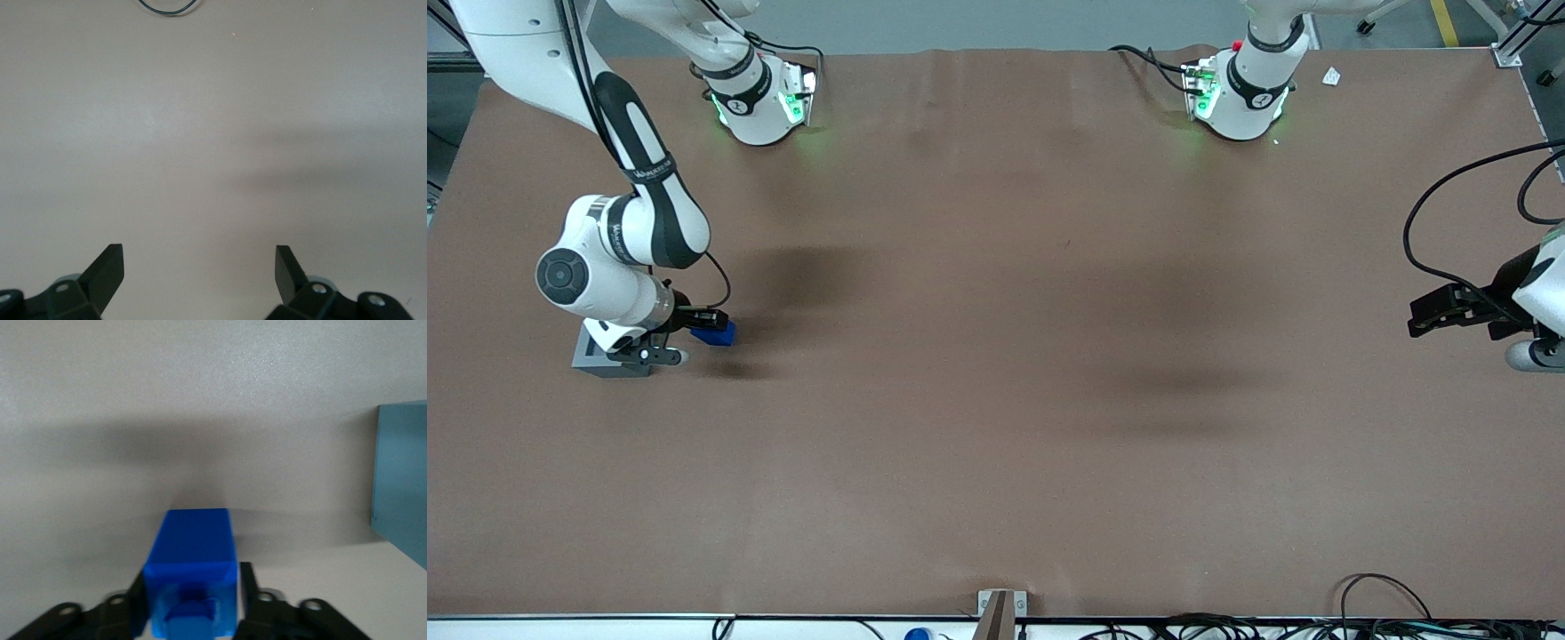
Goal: Insert blue part into gray base with right arm
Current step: 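Close the right gripper on the blue block and lift it, then carry the blue block over the gray base's square hole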
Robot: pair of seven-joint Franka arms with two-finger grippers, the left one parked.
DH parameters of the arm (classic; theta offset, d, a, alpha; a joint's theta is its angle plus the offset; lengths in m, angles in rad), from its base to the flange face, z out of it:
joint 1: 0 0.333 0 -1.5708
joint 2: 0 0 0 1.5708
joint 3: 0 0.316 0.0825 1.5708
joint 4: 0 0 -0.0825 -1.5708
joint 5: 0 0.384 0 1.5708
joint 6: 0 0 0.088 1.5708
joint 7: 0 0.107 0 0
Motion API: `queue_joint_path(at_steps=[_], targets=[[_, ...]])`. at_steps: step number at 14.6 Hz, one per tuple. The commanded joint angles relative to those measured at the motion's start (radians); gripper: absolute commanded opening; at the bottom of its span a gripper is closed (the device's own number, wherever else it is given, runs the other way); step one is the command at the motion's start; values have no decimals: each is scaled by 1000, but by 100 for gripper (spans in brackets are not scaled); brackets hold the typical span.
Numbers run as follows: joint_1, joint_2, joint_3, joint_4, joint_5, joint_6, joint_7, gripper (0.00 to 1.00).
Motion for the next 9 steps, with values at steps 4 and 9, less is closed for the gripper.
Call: queue_joint_path(at_steps=[4, 9], targets=[[-9, -12, 4, 8, 7, -13, -6, 5], [-70, -49, -2, 117, 5, -169, -35, 4]])
